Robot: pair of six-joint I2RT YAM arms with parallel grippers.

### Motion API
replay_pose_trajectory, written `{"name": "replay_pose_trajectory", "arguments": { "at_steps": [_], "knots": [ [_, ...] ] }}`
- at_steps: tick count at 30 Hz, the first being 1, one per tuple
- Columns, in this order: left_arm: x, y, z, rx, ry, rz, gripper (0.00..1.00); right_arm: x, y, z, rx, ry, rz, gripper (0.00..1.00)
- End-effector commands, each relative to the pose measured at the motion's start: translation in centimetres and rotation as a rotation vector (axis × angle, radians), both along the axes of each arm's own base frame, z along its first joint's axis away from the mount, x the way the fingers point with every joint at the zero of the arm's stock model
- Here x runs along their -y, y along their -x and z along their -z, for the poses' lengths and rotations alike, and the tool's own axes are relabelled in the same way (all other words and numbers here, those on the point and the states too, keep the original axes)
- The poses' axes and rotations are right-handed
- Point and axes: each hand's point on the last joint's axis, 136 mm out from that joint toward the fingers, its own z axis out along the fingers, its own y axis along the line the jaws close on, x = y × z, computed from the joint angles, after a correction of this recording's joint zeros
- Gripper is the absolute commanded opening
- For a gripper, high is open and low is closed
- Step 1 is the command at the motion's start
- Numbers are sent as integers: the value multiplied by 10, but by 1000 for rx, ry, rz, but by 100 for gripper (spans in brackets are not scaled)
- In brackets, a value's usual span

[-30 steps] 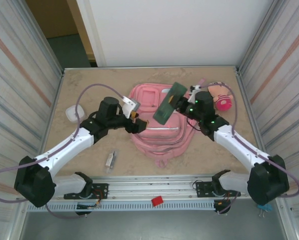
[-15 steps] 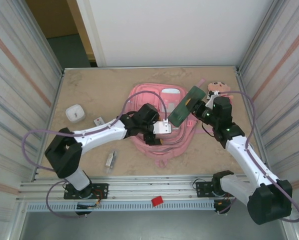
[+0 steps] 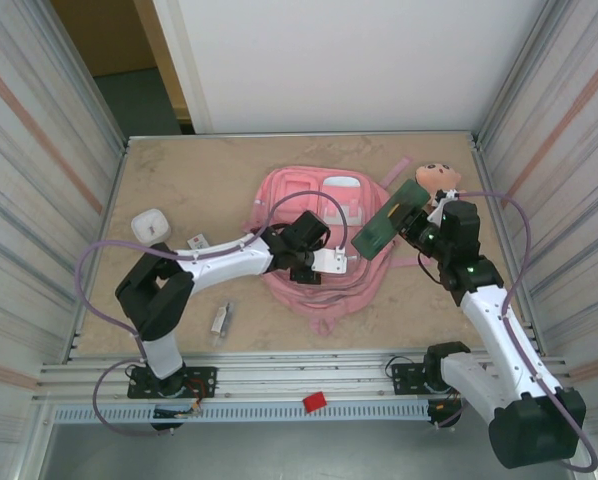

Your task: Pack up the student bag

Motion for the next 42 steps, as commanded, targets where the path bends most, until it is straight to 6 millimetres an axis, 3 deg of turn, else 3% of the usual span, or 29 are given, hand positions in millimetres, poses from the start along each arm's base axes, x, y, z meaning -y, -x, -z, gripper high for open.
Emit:
{"name": "replay_pose_trajectory", "arguments": {
  "at_steps": [1, 7, 13, 23, 26, 29, 34, 42],
  "knots": [
    [3, -23, -29, 112, 92, -126, 49, 4, 5, -5, 26, 13, -4, 29],
    [-4, -23, -64, 73, 226, -308, 19, 0, 9, -6, 13, -48, -66, 31],
    [-13, -39, -93, 85, 369, -544, 1, 12, 13, -1, -8, -68, -47, 31],
    [-30, -72, -139, 55, 575, -743, 0, 18, 24, -7, -14, -79, -47, 31],
    [-31, -81, -149, 39, 610, -772, 0, 19, 26, -13, 1, -96, -44, 32],
    [-24, -86, -162, 20, 650, -761, 0, 16, 28, -5, -29, -116, -56, 32],
    [-3, -91, -189, -19, 712, -711, 0, -16, 18, 14, -80, -253, -183, 33],
    [13, -94, -224, -42, 759, -663, 0, -79, -13, 35, -104, -345, -204, 33]
  ]
}}
